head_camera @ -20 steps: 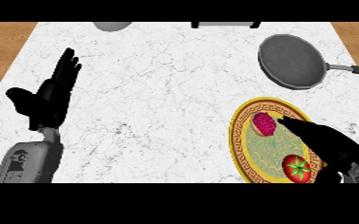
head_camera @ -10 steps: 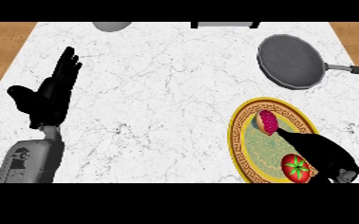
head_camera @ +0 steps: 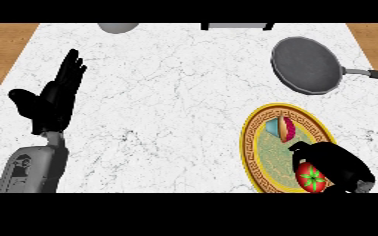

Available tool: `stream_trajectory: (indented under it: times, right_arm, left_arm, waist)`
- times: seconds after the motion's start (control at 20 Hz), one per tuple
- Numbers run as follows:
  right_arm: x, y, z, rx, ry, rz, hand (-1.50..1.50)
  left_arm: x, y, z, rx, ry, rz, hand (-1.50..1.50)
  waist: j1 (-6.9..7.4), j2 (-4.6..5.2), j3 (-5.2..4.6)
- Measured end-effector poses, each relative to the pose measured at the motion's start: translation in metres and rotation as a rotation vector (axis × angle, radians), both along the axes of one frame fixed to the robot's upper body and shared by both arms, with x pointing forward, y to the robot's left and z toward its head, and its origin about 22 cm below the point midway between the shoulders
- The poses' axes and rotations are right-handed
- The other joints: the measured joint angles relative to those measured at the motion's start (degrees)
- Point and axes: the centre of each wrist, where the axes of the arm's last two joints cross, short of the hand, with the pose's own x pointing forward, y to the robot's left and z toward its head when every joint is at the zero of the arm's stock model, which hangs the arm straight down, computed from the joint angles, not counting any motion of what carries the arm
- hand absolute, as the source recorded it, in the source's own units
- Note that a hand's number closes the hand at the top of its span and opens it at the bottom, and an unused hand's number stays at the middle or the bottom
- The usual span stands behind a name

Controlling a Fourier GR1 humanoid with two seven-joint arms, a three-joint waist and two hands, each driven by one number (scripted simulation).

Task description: Pick the tomato from the plate and place it in the pan

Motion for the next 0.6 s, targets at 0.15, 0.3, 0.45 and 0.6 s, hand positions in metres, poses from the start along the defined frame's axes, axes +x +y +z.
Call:
stream_trajectory:
  times: [0.15,0.3,0.45,0.6]
  right_arm:
    - [0.001,0.031,0.001,0.010,-0.033,0.025,1.50]
    - [-0.003,0.092,-0.003,0.054,-0.079,0.078,1.50]
    - [-0.002,0.139,0.002,0.090,-0.146,0.091,1.50]
    - [-0.006,0.160,0.012,0.128,-0.277,0.073,1.50]
  left_arm:
    - [-0.004,-0.003,-0.002,0.001,0.001,-0.006,0.00]
    - [-0.001,-0.003,0.001,0.004,-0.003,-0.013,0.00]
    - [-0.003,-0.003,0.003,0.002,-0.003,-0.010,0.00]
    - [-0.002,-0.001,0.001,0.003,0.000,-0.007,0.00]
  waist:
    - [0.04,-0.01,-0.06]
    - [0.39,0.11,0.09]
    - [0.51,0.15,0.19]
    - [0.19,0.15,0.25]
